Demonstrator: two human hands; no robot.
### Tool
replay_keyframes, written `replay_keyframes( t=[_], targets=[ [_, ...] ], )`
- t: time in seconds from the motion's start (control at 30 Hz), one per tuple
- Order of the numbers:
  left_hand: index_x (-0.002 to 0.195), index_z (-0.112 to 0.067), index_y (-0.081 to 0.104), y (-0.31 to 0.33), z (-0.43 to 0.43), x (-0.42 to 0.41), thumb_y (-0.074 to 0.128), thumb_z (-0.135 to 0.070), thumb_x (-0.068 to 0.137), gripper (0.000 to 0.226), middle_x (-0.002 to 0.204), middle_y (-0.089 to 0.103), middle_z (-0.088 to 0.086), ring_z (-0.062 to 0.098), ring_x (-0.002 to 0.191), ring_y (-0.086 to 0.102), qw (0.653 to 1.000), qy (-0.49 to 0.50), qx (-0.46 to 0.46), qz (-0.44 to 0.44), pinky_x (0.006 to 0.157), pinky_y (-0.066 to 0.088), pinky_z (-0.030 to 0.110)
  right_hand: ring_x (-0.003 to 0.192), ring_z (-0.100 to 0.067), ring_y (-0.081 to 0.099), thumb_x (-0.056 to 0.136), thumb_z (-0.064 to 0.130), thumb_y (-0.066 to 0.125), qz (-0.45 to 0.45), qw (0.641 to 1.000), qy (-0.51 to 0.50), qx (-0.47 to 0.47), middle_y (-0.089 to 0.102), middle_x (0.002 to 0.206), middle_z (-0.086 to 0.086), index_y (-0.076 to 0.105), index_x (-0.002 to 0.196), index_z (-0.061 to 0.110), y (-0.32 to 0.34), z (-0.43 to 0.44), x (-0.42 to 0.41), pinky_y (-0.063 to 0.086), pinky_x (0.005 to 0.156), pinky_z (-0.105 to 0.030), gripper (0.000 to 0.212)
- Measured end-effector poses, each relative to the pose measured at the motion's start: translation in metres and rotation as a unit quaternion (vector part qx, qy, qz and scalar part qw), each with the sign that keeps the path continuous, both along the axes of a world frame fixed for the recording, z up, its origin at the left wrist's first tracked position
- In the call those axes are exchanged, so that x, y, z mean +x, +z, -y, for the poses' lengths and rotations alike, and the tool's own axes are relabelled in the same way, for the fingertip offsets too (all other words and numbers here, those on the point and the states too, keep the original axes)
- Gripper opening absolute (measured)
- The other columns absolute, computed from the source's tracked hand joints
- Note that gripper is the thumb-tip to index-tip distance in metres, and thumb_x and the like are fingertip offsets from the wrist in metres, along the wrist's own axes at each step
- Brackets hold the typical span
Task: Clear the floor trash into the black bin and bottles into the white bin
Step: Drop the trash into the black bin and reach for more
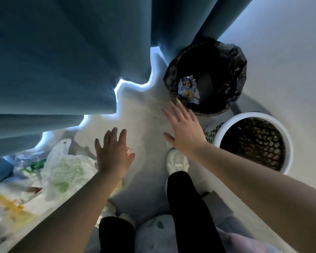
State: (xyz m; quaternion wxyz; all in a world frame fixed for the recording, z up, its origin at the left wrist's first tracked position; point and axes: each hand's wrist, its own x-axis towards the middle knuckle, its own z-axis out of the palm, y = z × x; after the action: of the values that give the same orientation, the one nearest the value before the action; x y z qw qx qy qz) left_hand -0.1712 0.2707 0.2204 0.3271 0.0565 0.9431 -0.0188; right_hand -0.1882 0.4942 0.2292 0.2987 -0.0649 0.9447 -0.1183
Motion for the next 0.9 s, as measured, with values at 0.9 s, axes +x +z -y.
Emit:
replay_keyframes(
  t=[0.9],
  targets=[
    [0.141,-0.022,0.026,-0.236,0.17,0.205,0.062,-0.051,0.082,0.074,0.147,0.028,0.004,0.024,0.139,0.024,0.978,0.205,-0.004,0.034,0.105,0.029,0.044,0.131,-0.029,0.04,0.081,0.041,0.07,0.027,0.997,0.055,0.054,0.038,0.145,-0.004,0.029,0.143,0.025,-0.274,0.234,0.115,0.04,0.099,-0.047,0.077]
  ],
)
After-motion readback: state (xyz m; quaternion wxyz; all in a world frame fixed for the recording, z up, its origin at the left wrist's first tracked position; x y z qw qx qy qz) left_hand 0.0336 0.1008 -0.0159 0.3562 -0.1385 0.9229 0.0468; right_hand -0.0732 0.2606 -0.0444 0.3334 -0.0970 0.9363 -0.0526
